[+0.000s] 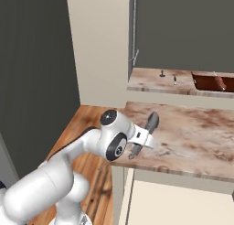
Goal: Take the tongs from the drawer on the right and place them on the dining counter next to the tray containing the kebab skewer.
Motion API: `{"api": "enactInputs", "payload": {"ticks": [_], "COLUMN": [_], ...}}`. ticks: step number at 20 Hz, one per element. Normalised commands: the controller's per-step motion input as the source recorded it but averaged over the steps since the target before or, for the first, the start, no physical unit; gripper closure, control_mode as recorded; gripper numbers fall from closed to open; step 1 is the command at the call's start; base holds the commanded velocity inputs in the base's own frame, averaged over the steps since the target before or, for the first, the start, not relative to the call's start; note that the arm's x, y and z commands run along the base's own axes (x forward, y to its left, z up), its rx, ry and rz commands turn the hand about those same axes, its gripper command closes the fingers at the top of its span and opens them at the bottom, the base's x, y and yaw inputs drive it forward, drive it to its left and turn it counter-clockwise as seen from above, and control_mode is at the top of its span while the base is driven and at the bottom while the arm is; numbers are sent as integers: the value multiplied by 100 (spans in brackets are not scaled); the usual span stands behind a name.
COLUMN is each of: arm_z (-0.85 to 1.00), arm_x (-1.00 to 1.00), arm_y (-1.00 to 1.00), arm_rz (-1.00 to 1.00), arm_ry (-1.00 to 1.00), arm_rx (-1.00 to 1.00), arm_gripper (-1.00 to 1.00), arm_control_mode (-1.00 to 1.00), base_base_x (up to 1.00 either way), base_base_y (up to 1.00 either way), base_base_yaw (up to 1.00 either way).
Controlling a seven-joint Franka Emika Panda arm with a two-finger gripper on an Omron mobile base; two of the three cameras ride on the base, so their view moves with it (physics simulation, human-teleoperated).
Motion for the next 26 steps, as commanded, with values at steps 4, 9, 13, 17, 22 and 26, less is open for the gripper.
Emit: {"api": "enactInputs", "payload": {"ticks": [4, 9, 13, 17, 22, 26], "arm_z": [11, 4, 0, 0, 0, 0], "arm_x": [43, 44, 42, 30, 26, 16], "arm_y": [13, 24, 31, 41, 44, 38], "arm_rz": [0, 0, 0, 1, 0, 0], "arm_ry": [0, 4, 9, 15, 17, 15], "arm_rx": [0, 0, 0, 0, 0, 0], "arm_gripper": [100, 100, 100, 100, 100, 100], "arm_control_mode": [-100, -100, -100, -100, -100, -100], "base_base_x": [0, 0, 0, 0, 0, 0], "base_base_y": [0, 0, 0, 0, 0, 0], "base_base_yaw": [0, 0, 0, 0, 0, 0]}}
